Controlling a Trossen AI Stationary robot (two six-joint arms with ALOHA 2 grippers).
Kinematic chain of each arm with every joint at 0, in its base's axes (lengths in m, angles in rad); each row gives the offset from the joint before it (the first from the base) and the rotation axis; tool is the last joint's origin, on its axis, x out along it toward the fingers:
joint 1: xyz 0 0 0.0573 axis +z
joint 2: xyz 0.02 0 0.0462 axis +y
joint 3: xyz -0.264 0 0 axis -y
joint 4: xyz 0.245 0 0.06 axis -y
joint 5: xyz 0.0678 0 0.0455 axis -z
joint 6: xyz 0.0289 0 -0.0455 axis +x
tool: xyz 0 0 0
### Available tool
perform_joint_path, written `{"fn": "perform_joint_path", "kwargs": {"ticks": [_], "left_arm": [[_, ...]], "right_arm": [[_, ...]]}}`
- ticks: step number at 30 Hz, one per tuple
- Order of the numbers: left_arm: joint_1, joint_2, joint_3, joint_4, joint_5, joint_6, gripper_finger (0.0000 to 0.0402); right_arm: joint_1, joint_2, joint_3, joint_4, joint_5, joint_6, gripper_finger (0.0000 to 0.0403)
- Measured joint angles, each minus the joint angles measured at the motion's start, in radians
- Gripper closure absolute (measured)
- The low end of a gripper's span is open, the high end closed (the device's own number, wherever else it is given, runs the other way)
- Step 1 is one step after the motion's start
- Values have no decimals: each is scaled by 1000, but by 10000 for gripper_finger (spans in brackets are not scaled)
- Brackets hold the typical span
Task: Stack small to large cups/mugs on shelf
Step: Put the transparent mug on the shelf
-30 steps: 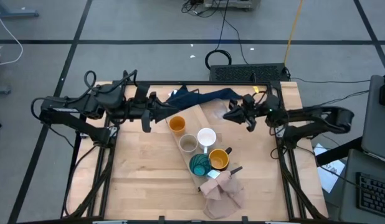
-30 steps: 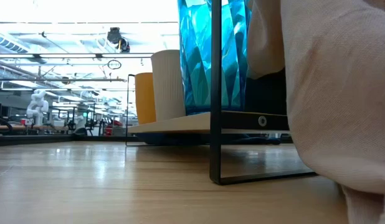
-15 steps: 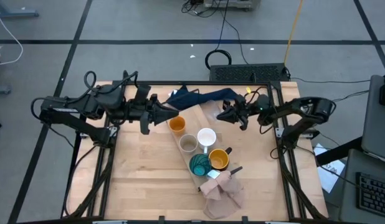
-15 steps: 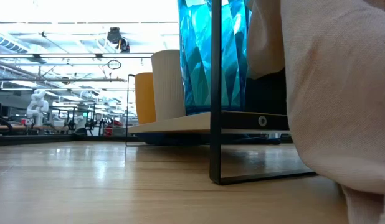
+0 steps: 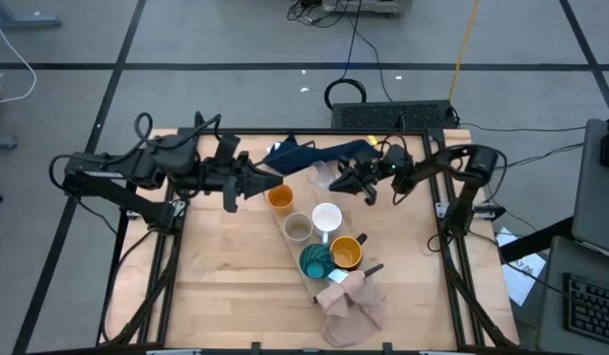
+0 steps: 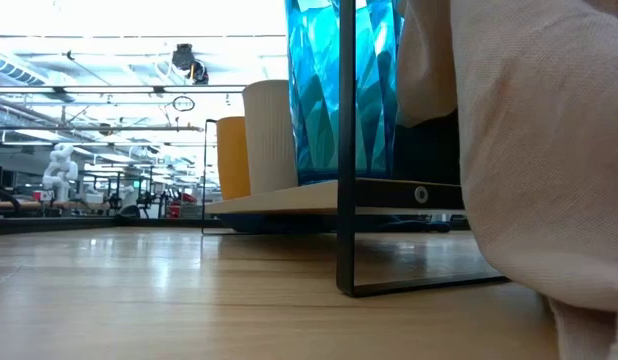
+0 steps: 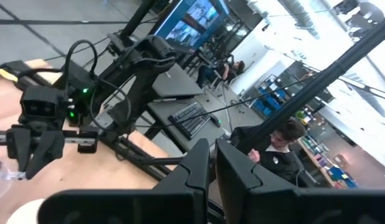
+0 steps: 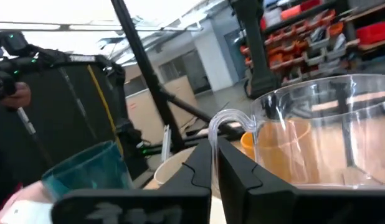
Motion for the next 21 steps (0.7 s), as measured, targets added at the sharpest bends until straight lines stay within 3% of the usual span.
{"fn": "perform_joint_path", "kwargs": {"ticks": [9,21], "left_arm": [[0,0,0,-28,-5,-19,376],[20,0,0,-77,-85,1,376]], "right_arm": [[-12,72,66,1,-44,-53,403],[-32,183,146,1,-103,-20,403]]}}
